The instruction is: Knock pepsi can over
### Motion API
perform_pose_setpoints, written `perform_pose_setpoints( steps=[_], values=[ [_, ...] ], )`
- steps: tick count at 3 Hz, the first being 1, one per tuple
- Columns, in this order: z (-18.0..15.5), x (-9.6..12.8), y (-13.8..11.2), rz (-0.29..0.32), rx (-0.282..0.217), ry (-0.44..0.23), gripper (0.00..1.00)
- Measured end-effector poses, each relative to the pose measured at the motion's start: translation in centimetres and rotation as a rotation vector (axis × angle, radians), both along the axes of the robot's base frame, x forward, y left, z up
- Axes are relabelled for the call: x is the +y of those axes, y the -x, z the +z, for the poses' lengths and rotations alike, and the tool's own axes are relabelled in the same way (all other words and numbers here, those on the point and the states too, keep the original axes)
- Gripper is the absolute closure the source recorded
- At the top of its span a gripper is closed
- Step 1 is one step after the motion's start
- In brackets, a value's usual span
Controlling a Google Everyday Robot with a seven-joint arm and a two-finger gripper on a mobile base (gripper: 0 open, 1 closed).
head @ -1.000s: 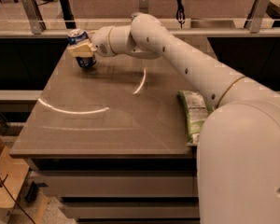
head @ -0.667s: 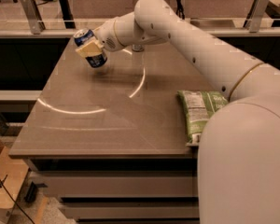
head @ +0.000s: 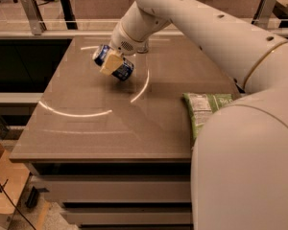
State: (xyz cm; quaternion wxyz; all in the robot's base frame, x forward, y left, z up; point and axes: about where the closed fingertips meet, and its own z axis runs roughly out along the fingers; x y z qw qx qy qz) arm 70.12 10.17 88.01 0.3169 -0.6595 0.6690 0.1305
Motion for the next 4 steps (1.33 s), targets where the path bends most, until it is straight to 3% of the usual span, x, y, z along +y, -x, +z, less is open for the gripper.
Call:
perform_pose_setpoints(
  steps=[1, 2, 3, 4],
  values=[
    [-2.0, -1.7, 2.2, 0.048, 0.053, 0.129, 0.59],
    [-1.9, -1.7, 2.2, 0.048, 0.053, 0.129, 0.35],
    [-1.5, -1.3, 5.2, 0.129, 0.043, 0.126, 0.12],
    [-1.8, -1.1, 5.4, 0.137, 0.045, 0.130, 0.00]
  ],
)
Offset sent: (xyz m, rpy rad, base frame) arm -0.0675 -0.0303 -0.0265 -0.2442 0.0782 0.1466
